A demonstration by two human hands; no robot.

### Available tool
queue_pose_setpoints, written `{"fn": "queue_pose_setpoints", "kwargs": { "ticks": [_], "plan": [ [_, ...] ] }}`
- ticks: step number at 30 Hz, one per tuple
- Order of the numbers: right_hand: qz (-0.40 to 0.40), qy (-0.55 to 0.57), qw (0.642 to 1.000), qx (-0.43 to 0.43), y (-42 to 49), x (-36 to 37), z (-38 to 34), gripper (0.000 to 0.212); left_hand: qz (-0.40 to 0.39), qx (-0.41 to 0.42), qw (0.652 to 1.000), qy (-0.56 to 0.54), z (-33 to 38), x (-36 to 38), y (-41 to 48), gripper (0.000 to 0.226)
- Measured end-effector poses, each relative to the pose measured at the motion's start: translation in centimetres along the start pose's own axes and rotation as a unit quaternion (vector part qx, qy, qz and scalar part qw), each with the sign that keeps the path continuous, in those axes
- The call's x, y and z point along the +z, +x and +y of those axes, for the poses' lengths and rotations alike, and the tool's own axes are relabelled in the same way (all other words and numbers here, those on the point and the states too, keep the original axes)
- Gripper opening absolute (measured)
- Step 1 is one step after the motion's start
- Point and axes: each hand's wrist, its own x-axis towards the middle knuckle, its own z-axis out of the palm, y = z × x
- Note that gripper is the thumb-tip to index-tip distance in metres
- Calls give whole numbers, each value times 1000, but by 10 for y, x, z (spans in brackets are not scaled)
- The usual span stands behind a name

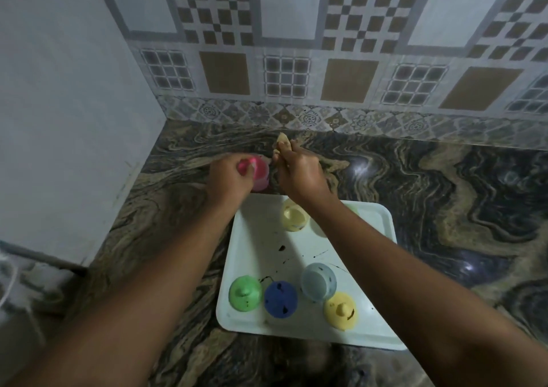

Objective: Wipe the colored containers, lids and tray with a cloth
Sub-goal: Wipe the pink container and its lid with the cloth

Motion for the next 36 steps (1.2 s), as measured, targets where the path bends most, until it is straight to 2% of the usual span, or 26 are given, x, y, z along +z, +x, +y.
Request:
{"fn": "queue_pose_setpoints", "kwargs": {
  "ticks": [3, 10, 14, 20, 25, 27, 31, 34, 36],
  "plan": [
    [5, 13, 1000, 8, 4, 6, 8, 42, -20, 2, 1000, -10, -4, 11, 7, 18],
    [12, 25, 1000, 2, 10, 15, 15, 44, -49, -12, 999, -13, -16, 28, 12, 22],
    [34, 35, 999, -1, 12, 18, 18, 37, -53, 18, 998, 3, -18, 26, 15, 28],
    [63, 42, 997, -10, 10, 17, 15, 29, -48, 69, 993, 81, -25, 32, 15, 30],
    [84, 60, 995, 5, 5, 7, 12, 32, -70, 45, 990, 111, -15, 31, 14, 47],
    [92, 73, 993, 16, 2, -2, 7, 33, -46, 47, 991, 116, -8, 25, 10, 52],
    [110, 144, 980, 80, -11, -27, -3, 32, 46, 171, 983, 50, 14, 7, -3, 39],
    [110, 181, 970, 123, -29, -42, -4, 32, 8, 241, 970, 11, 28, -1, -20, 26],
    [112, 184, 968, 125, -44, -50, -5, 32, -48, 242, 969, 23, 30, 0, -34, 22]
  ]
}}
